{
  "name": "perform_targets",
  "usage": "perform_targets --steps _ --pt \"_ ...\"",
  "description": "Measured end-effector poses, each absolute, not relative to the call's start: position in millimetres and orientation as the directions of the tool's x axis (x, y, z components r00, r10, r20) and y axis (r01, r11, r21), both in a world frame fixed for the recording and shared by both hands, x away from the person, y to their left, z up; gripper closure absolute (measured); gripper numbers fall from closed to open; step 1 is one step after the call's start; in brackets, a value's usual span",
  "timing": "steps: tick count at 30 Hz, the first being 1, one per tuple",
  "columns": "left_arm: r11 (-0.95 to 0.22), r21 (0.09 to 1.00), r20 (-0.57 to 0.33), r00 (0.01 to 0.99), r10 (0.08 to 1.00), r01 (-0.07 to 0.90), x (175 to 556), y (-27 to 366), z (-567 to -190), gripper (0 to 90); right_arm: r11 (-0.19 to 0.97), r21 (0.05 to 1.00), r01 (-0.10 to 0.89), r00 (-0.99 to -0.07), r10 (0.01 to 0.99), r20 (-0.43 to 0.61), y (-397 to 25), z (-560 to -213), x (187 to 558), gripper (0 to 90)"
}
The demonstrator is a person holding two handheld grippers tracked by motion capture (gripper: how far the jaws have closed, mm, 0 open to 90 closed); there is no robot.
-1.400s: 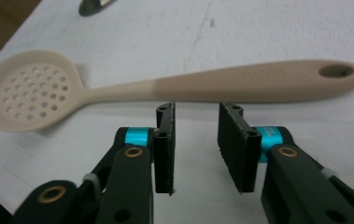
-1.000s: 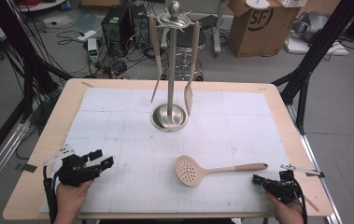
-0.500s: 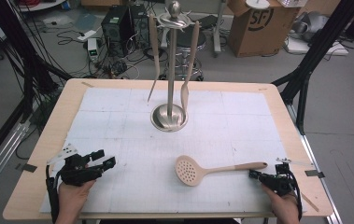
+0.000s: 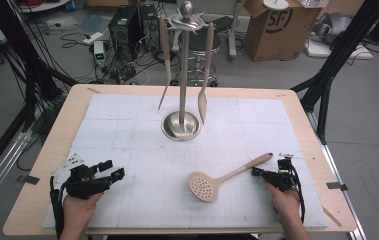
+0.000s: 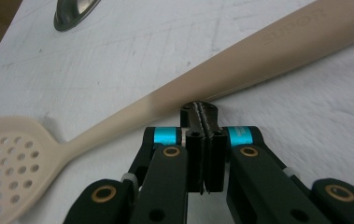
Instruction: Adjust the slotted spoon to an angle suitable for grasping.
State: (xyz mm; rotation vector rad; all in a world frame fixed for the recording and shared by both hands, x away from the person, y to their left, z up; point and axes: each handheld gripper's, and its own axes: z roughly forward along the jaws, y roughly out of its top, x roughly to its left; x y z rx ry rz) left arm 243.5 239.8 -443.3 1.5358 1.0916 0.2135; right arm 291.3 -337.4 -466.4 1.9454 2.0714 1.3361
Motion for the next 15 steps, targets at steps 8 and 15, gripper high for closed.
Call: perform_targets --steps 8,15 --pt "0.116 0.854 -0.425 0.55 0.719 0.507 243.6 238.1 -442.7 27.1 -0.135 0.553 0.822 -0.239 0.8 0.551 -320.4 -467.8 306.2 89.6" --pt "0.118 0.853 -0.426 0.548 0.72 0.508 243.6 239.3 -442.6 27.1 -0.093 0.545 0.833 -0.278 0.781 0.559 -286.4 -468.1 324.7 89.6"
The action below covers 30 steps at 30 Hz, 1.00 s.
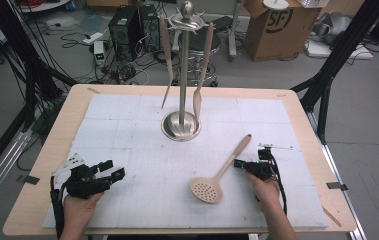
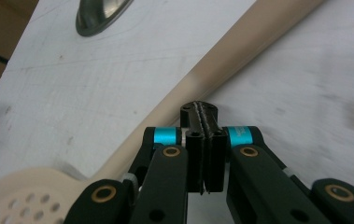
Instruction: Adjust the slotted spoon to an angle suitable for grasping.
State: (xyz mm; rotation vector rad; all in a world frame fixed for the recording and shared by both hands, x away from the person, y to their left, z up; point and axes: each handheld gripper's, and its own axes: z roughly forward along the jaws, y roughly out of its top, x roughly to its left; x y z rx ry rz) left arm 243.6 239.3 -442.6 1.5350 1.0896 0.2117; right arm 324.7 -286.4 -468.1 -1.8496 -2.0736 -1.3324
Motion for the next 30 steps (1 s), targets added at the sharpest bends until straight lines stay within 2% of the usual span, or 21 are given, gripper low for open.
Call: perform_targets --steps 4,11,23,27,30 --pt "0.119 0.854 -0.425 0.548 0.72 0.506 243.5 240.1 -442.4 27.1 -0.052 0.545 0.837 -0.312 0.773 0.553 -267.0 -467.5 332.8 89.6" --pt "0.124 0.855 -0.426 0.545 0.722 0.504 243.4 241.1 -441.8 27.1 0.089 0.517 0.851 -0.388 0.77 0.507 -249.6 -459.1 353.7 89.6" --pt "0.135 0.853 -0.434 0.539 0.722 0.505 243.2 243.1 -441.7 27.2 0.126 0.536 0.835 -0.446 0.725 0.524 -220.7 -461.6 368.0 89.8" --pt "0.137 0.853 -0.435 0.54 0.72 0.504 243.3 244.7 -441.7 27.2 0.104 0.534 0.839 -0.448 0.688 0.571 -216.0 -464.0 373.5 90.0" --pt "0.139 0.851 -0.438 0.538 0.72 0.506 243.5 245.4 -442.3 27.2 0.136 0.553 0.822 -0.479 0.691 0.541 -210.9 -461.2 373.2 90.0"
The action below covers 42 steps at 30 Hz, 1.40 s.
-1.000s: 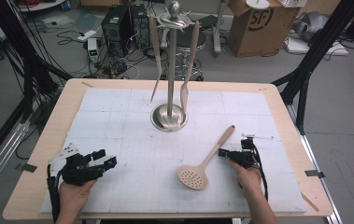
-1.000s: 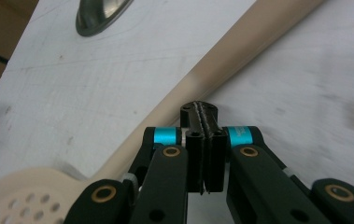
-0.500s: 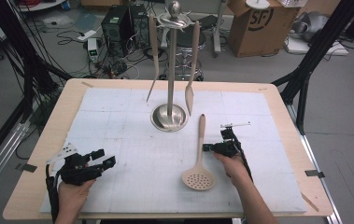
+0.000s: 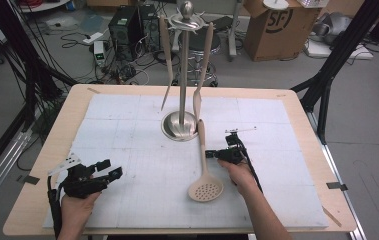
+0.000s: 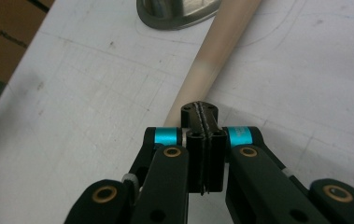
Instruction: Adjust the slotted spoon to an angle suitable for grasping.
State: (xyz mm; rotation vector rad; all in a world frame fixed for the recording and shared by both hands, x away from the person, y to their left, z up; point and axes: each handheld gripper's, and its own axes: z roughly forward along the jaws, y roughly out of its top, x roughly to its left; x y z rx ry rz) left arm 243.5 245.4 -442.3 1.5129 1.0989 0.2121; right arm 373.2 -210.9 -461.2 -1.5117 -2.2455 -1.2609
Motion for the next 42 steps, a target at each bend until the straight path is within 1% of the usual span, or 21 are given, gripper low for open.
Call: perform_targets --steps 4,9,13,15,18,21,26,30,36,42 --pt "0.137 0.852 -0.436 0.541 0.719 0.505 243.3 245.9 -442.1 27.2 0.148 0.573 0.806 -0.502 0.683 0.53 -209.4 -458.7 372.4 90.0" --pt "0.136 0.852 -0.435 0.542 0.719 0.505 243.0 244.9 -441.9 27.2 0.152 0.62 0.77 -0.546 0.658 0.518 -204.1 -452.1 369.8 90.0" --pt "0.135 0.853 -0.434 0.542 0.719 0.504 242.5 244.0 -441.6 27.3 0.205 0.569 0.796 -0.512 0.729 0.453 -203.4 -453.8 370.8 90.0" --pt "0.136 0.853 -0.435 0.542 0.719 0.504 242.4 244.4 -441.7 27.3 0.196 0.561 0.804 -0.501 0.731 0.463 -205.4 -455.0 372.0 90.0" --pt "0.14 0.852 -0.437 0.539 0.72 0.504 242.5 245.1 -441.9 27.3 0.205 0.573 0.794 -0.515 0.729 0.452 -202.4 -453.1 371.0 90.0" --pt "0.139 0.851 -0.438 0.538 0.72 0.507 242.2 246.1 -442.2 27.3 0.253 0.58 0.774 -0.534 0.754 0.382 -197.9 -448.4 367.6 90.0" --pt "0.135 0.85 -0.437 0.539 0.72 0.509 242.4 245.4 -442.7 27.4 0.271 0.598 0.755 -0.564 0.734 0.38 -193.7 -437.6 358.5 90.0" --pt "0.131 0.852 -0.433 0.543 0.719 0.506 242.0 245.1 -442.1 27.3 0.288 0.575 0.766 -0.583 0.69 0.43 -185.4 -435.4 353.6 90.0" --pt "0.134 0.85 -0.438 0.542 0.718 0.509 242.0 244.5 -442.3 27.3 0.413 0.518 0.75 -0.641 0.647 0.413 -158.6 -435.5 346.7 90.0" --pt "0.134 0.85 -0.439 0.544 0.716 0.509 242.0 244.8 -442.2 27.3 0.463 0.444 0.767 -0.635 0.651 0.417 -149.7 -441.8 342.9 90.0"
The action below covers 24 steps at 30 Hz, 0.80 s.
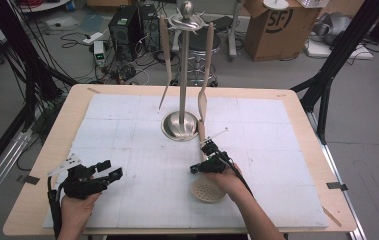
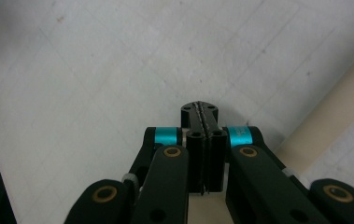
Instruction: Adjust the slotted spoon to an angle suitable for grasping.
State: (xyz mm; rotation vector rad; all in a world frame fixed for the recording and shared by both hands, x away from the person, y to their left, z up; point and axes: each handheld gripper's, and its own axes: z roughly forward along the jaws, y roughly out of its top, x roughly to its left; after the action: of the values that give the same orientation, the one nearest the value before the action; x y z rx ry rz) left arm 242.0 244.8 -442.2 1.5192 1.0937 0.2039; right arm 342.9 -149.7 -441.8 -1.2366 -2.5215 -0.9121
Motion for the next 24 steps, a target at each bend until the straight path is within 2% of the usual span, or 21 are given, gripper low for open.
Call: perform_targets --steps 10,24 --pt "0.14 0.85 -0.442 0.542 0.715 0.507 241.5 245.2 -441.9 27.4 0.463 0.395 0.793 -0.607 0.656 0.449 -157.2 -443.5 338.8 90.0" --pt "0.136 0.85 -0.44 0.544 0.715 0.509 241.4 244.0 -442.2 27.4 0.558 0.314 0.768 -0.638 0.622 0.454 -191.5 -438.8 315.5 90.0"
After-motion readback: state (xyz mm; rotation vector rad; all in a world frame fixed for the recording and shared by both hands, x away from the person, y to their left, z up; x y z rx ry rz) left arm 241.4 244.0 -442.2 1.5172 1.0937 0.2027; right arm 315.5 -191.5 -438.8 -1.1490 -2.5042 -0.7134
